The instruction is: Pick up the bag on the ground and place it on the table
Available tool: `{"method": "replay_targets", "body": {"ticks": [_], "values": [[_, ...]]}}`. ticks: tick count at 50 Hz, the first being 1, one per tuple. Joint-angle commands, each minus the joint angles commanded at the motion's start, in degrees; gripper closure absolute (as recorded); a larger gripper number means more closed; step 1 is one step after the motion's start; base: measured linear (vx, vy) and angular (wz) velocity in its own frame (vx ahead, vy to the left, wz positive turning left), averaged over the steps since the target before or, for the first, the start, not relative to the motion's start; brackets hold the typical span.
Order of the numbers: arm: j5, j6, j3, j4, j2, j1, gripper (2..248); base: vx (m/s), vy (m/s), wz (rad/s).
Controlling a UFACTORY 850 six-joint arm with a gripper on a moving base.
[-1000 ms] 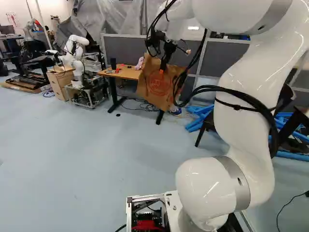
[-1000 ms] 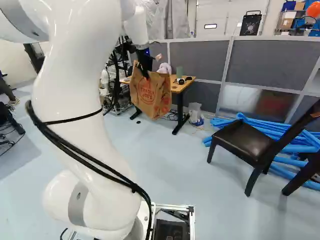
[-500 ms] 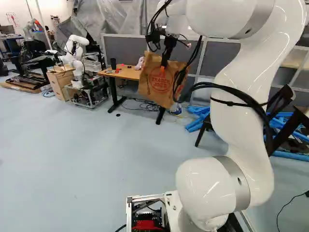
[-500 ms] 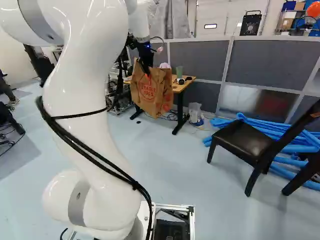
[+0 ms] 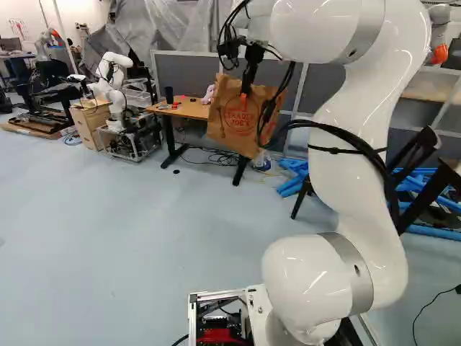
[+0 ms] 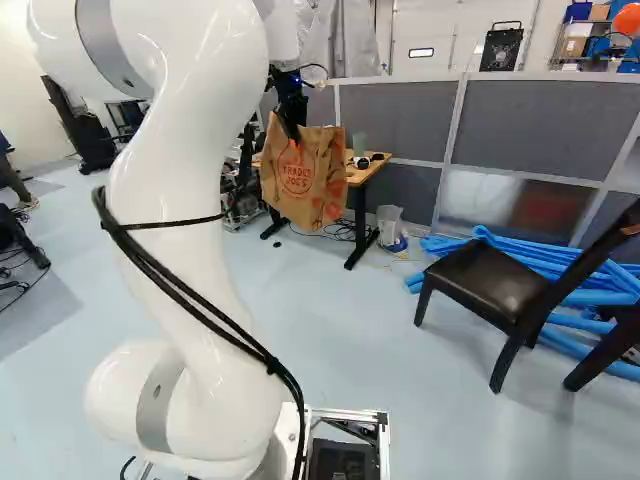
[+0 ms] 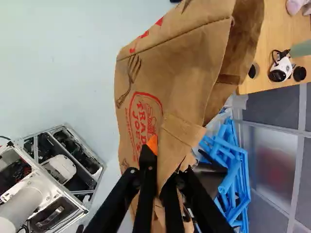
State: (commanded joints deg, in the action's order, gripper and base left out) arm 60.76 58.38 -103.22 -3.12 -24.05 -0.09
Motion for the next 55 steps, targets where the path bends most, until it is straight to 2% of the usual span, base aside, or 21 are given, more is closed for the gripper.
{"method": "replay_targets", "body": {"ticks": [16, 55], "values": [[0.0, 0.0, 0.0, 0.0, 0.0, 0.0, 229, 0.124, 0.003, -0.004], [0.0, 0.0, 0.0, 0.0, 0.0, 0.0, 229, 0.203, 0.007, -0.002]]}}
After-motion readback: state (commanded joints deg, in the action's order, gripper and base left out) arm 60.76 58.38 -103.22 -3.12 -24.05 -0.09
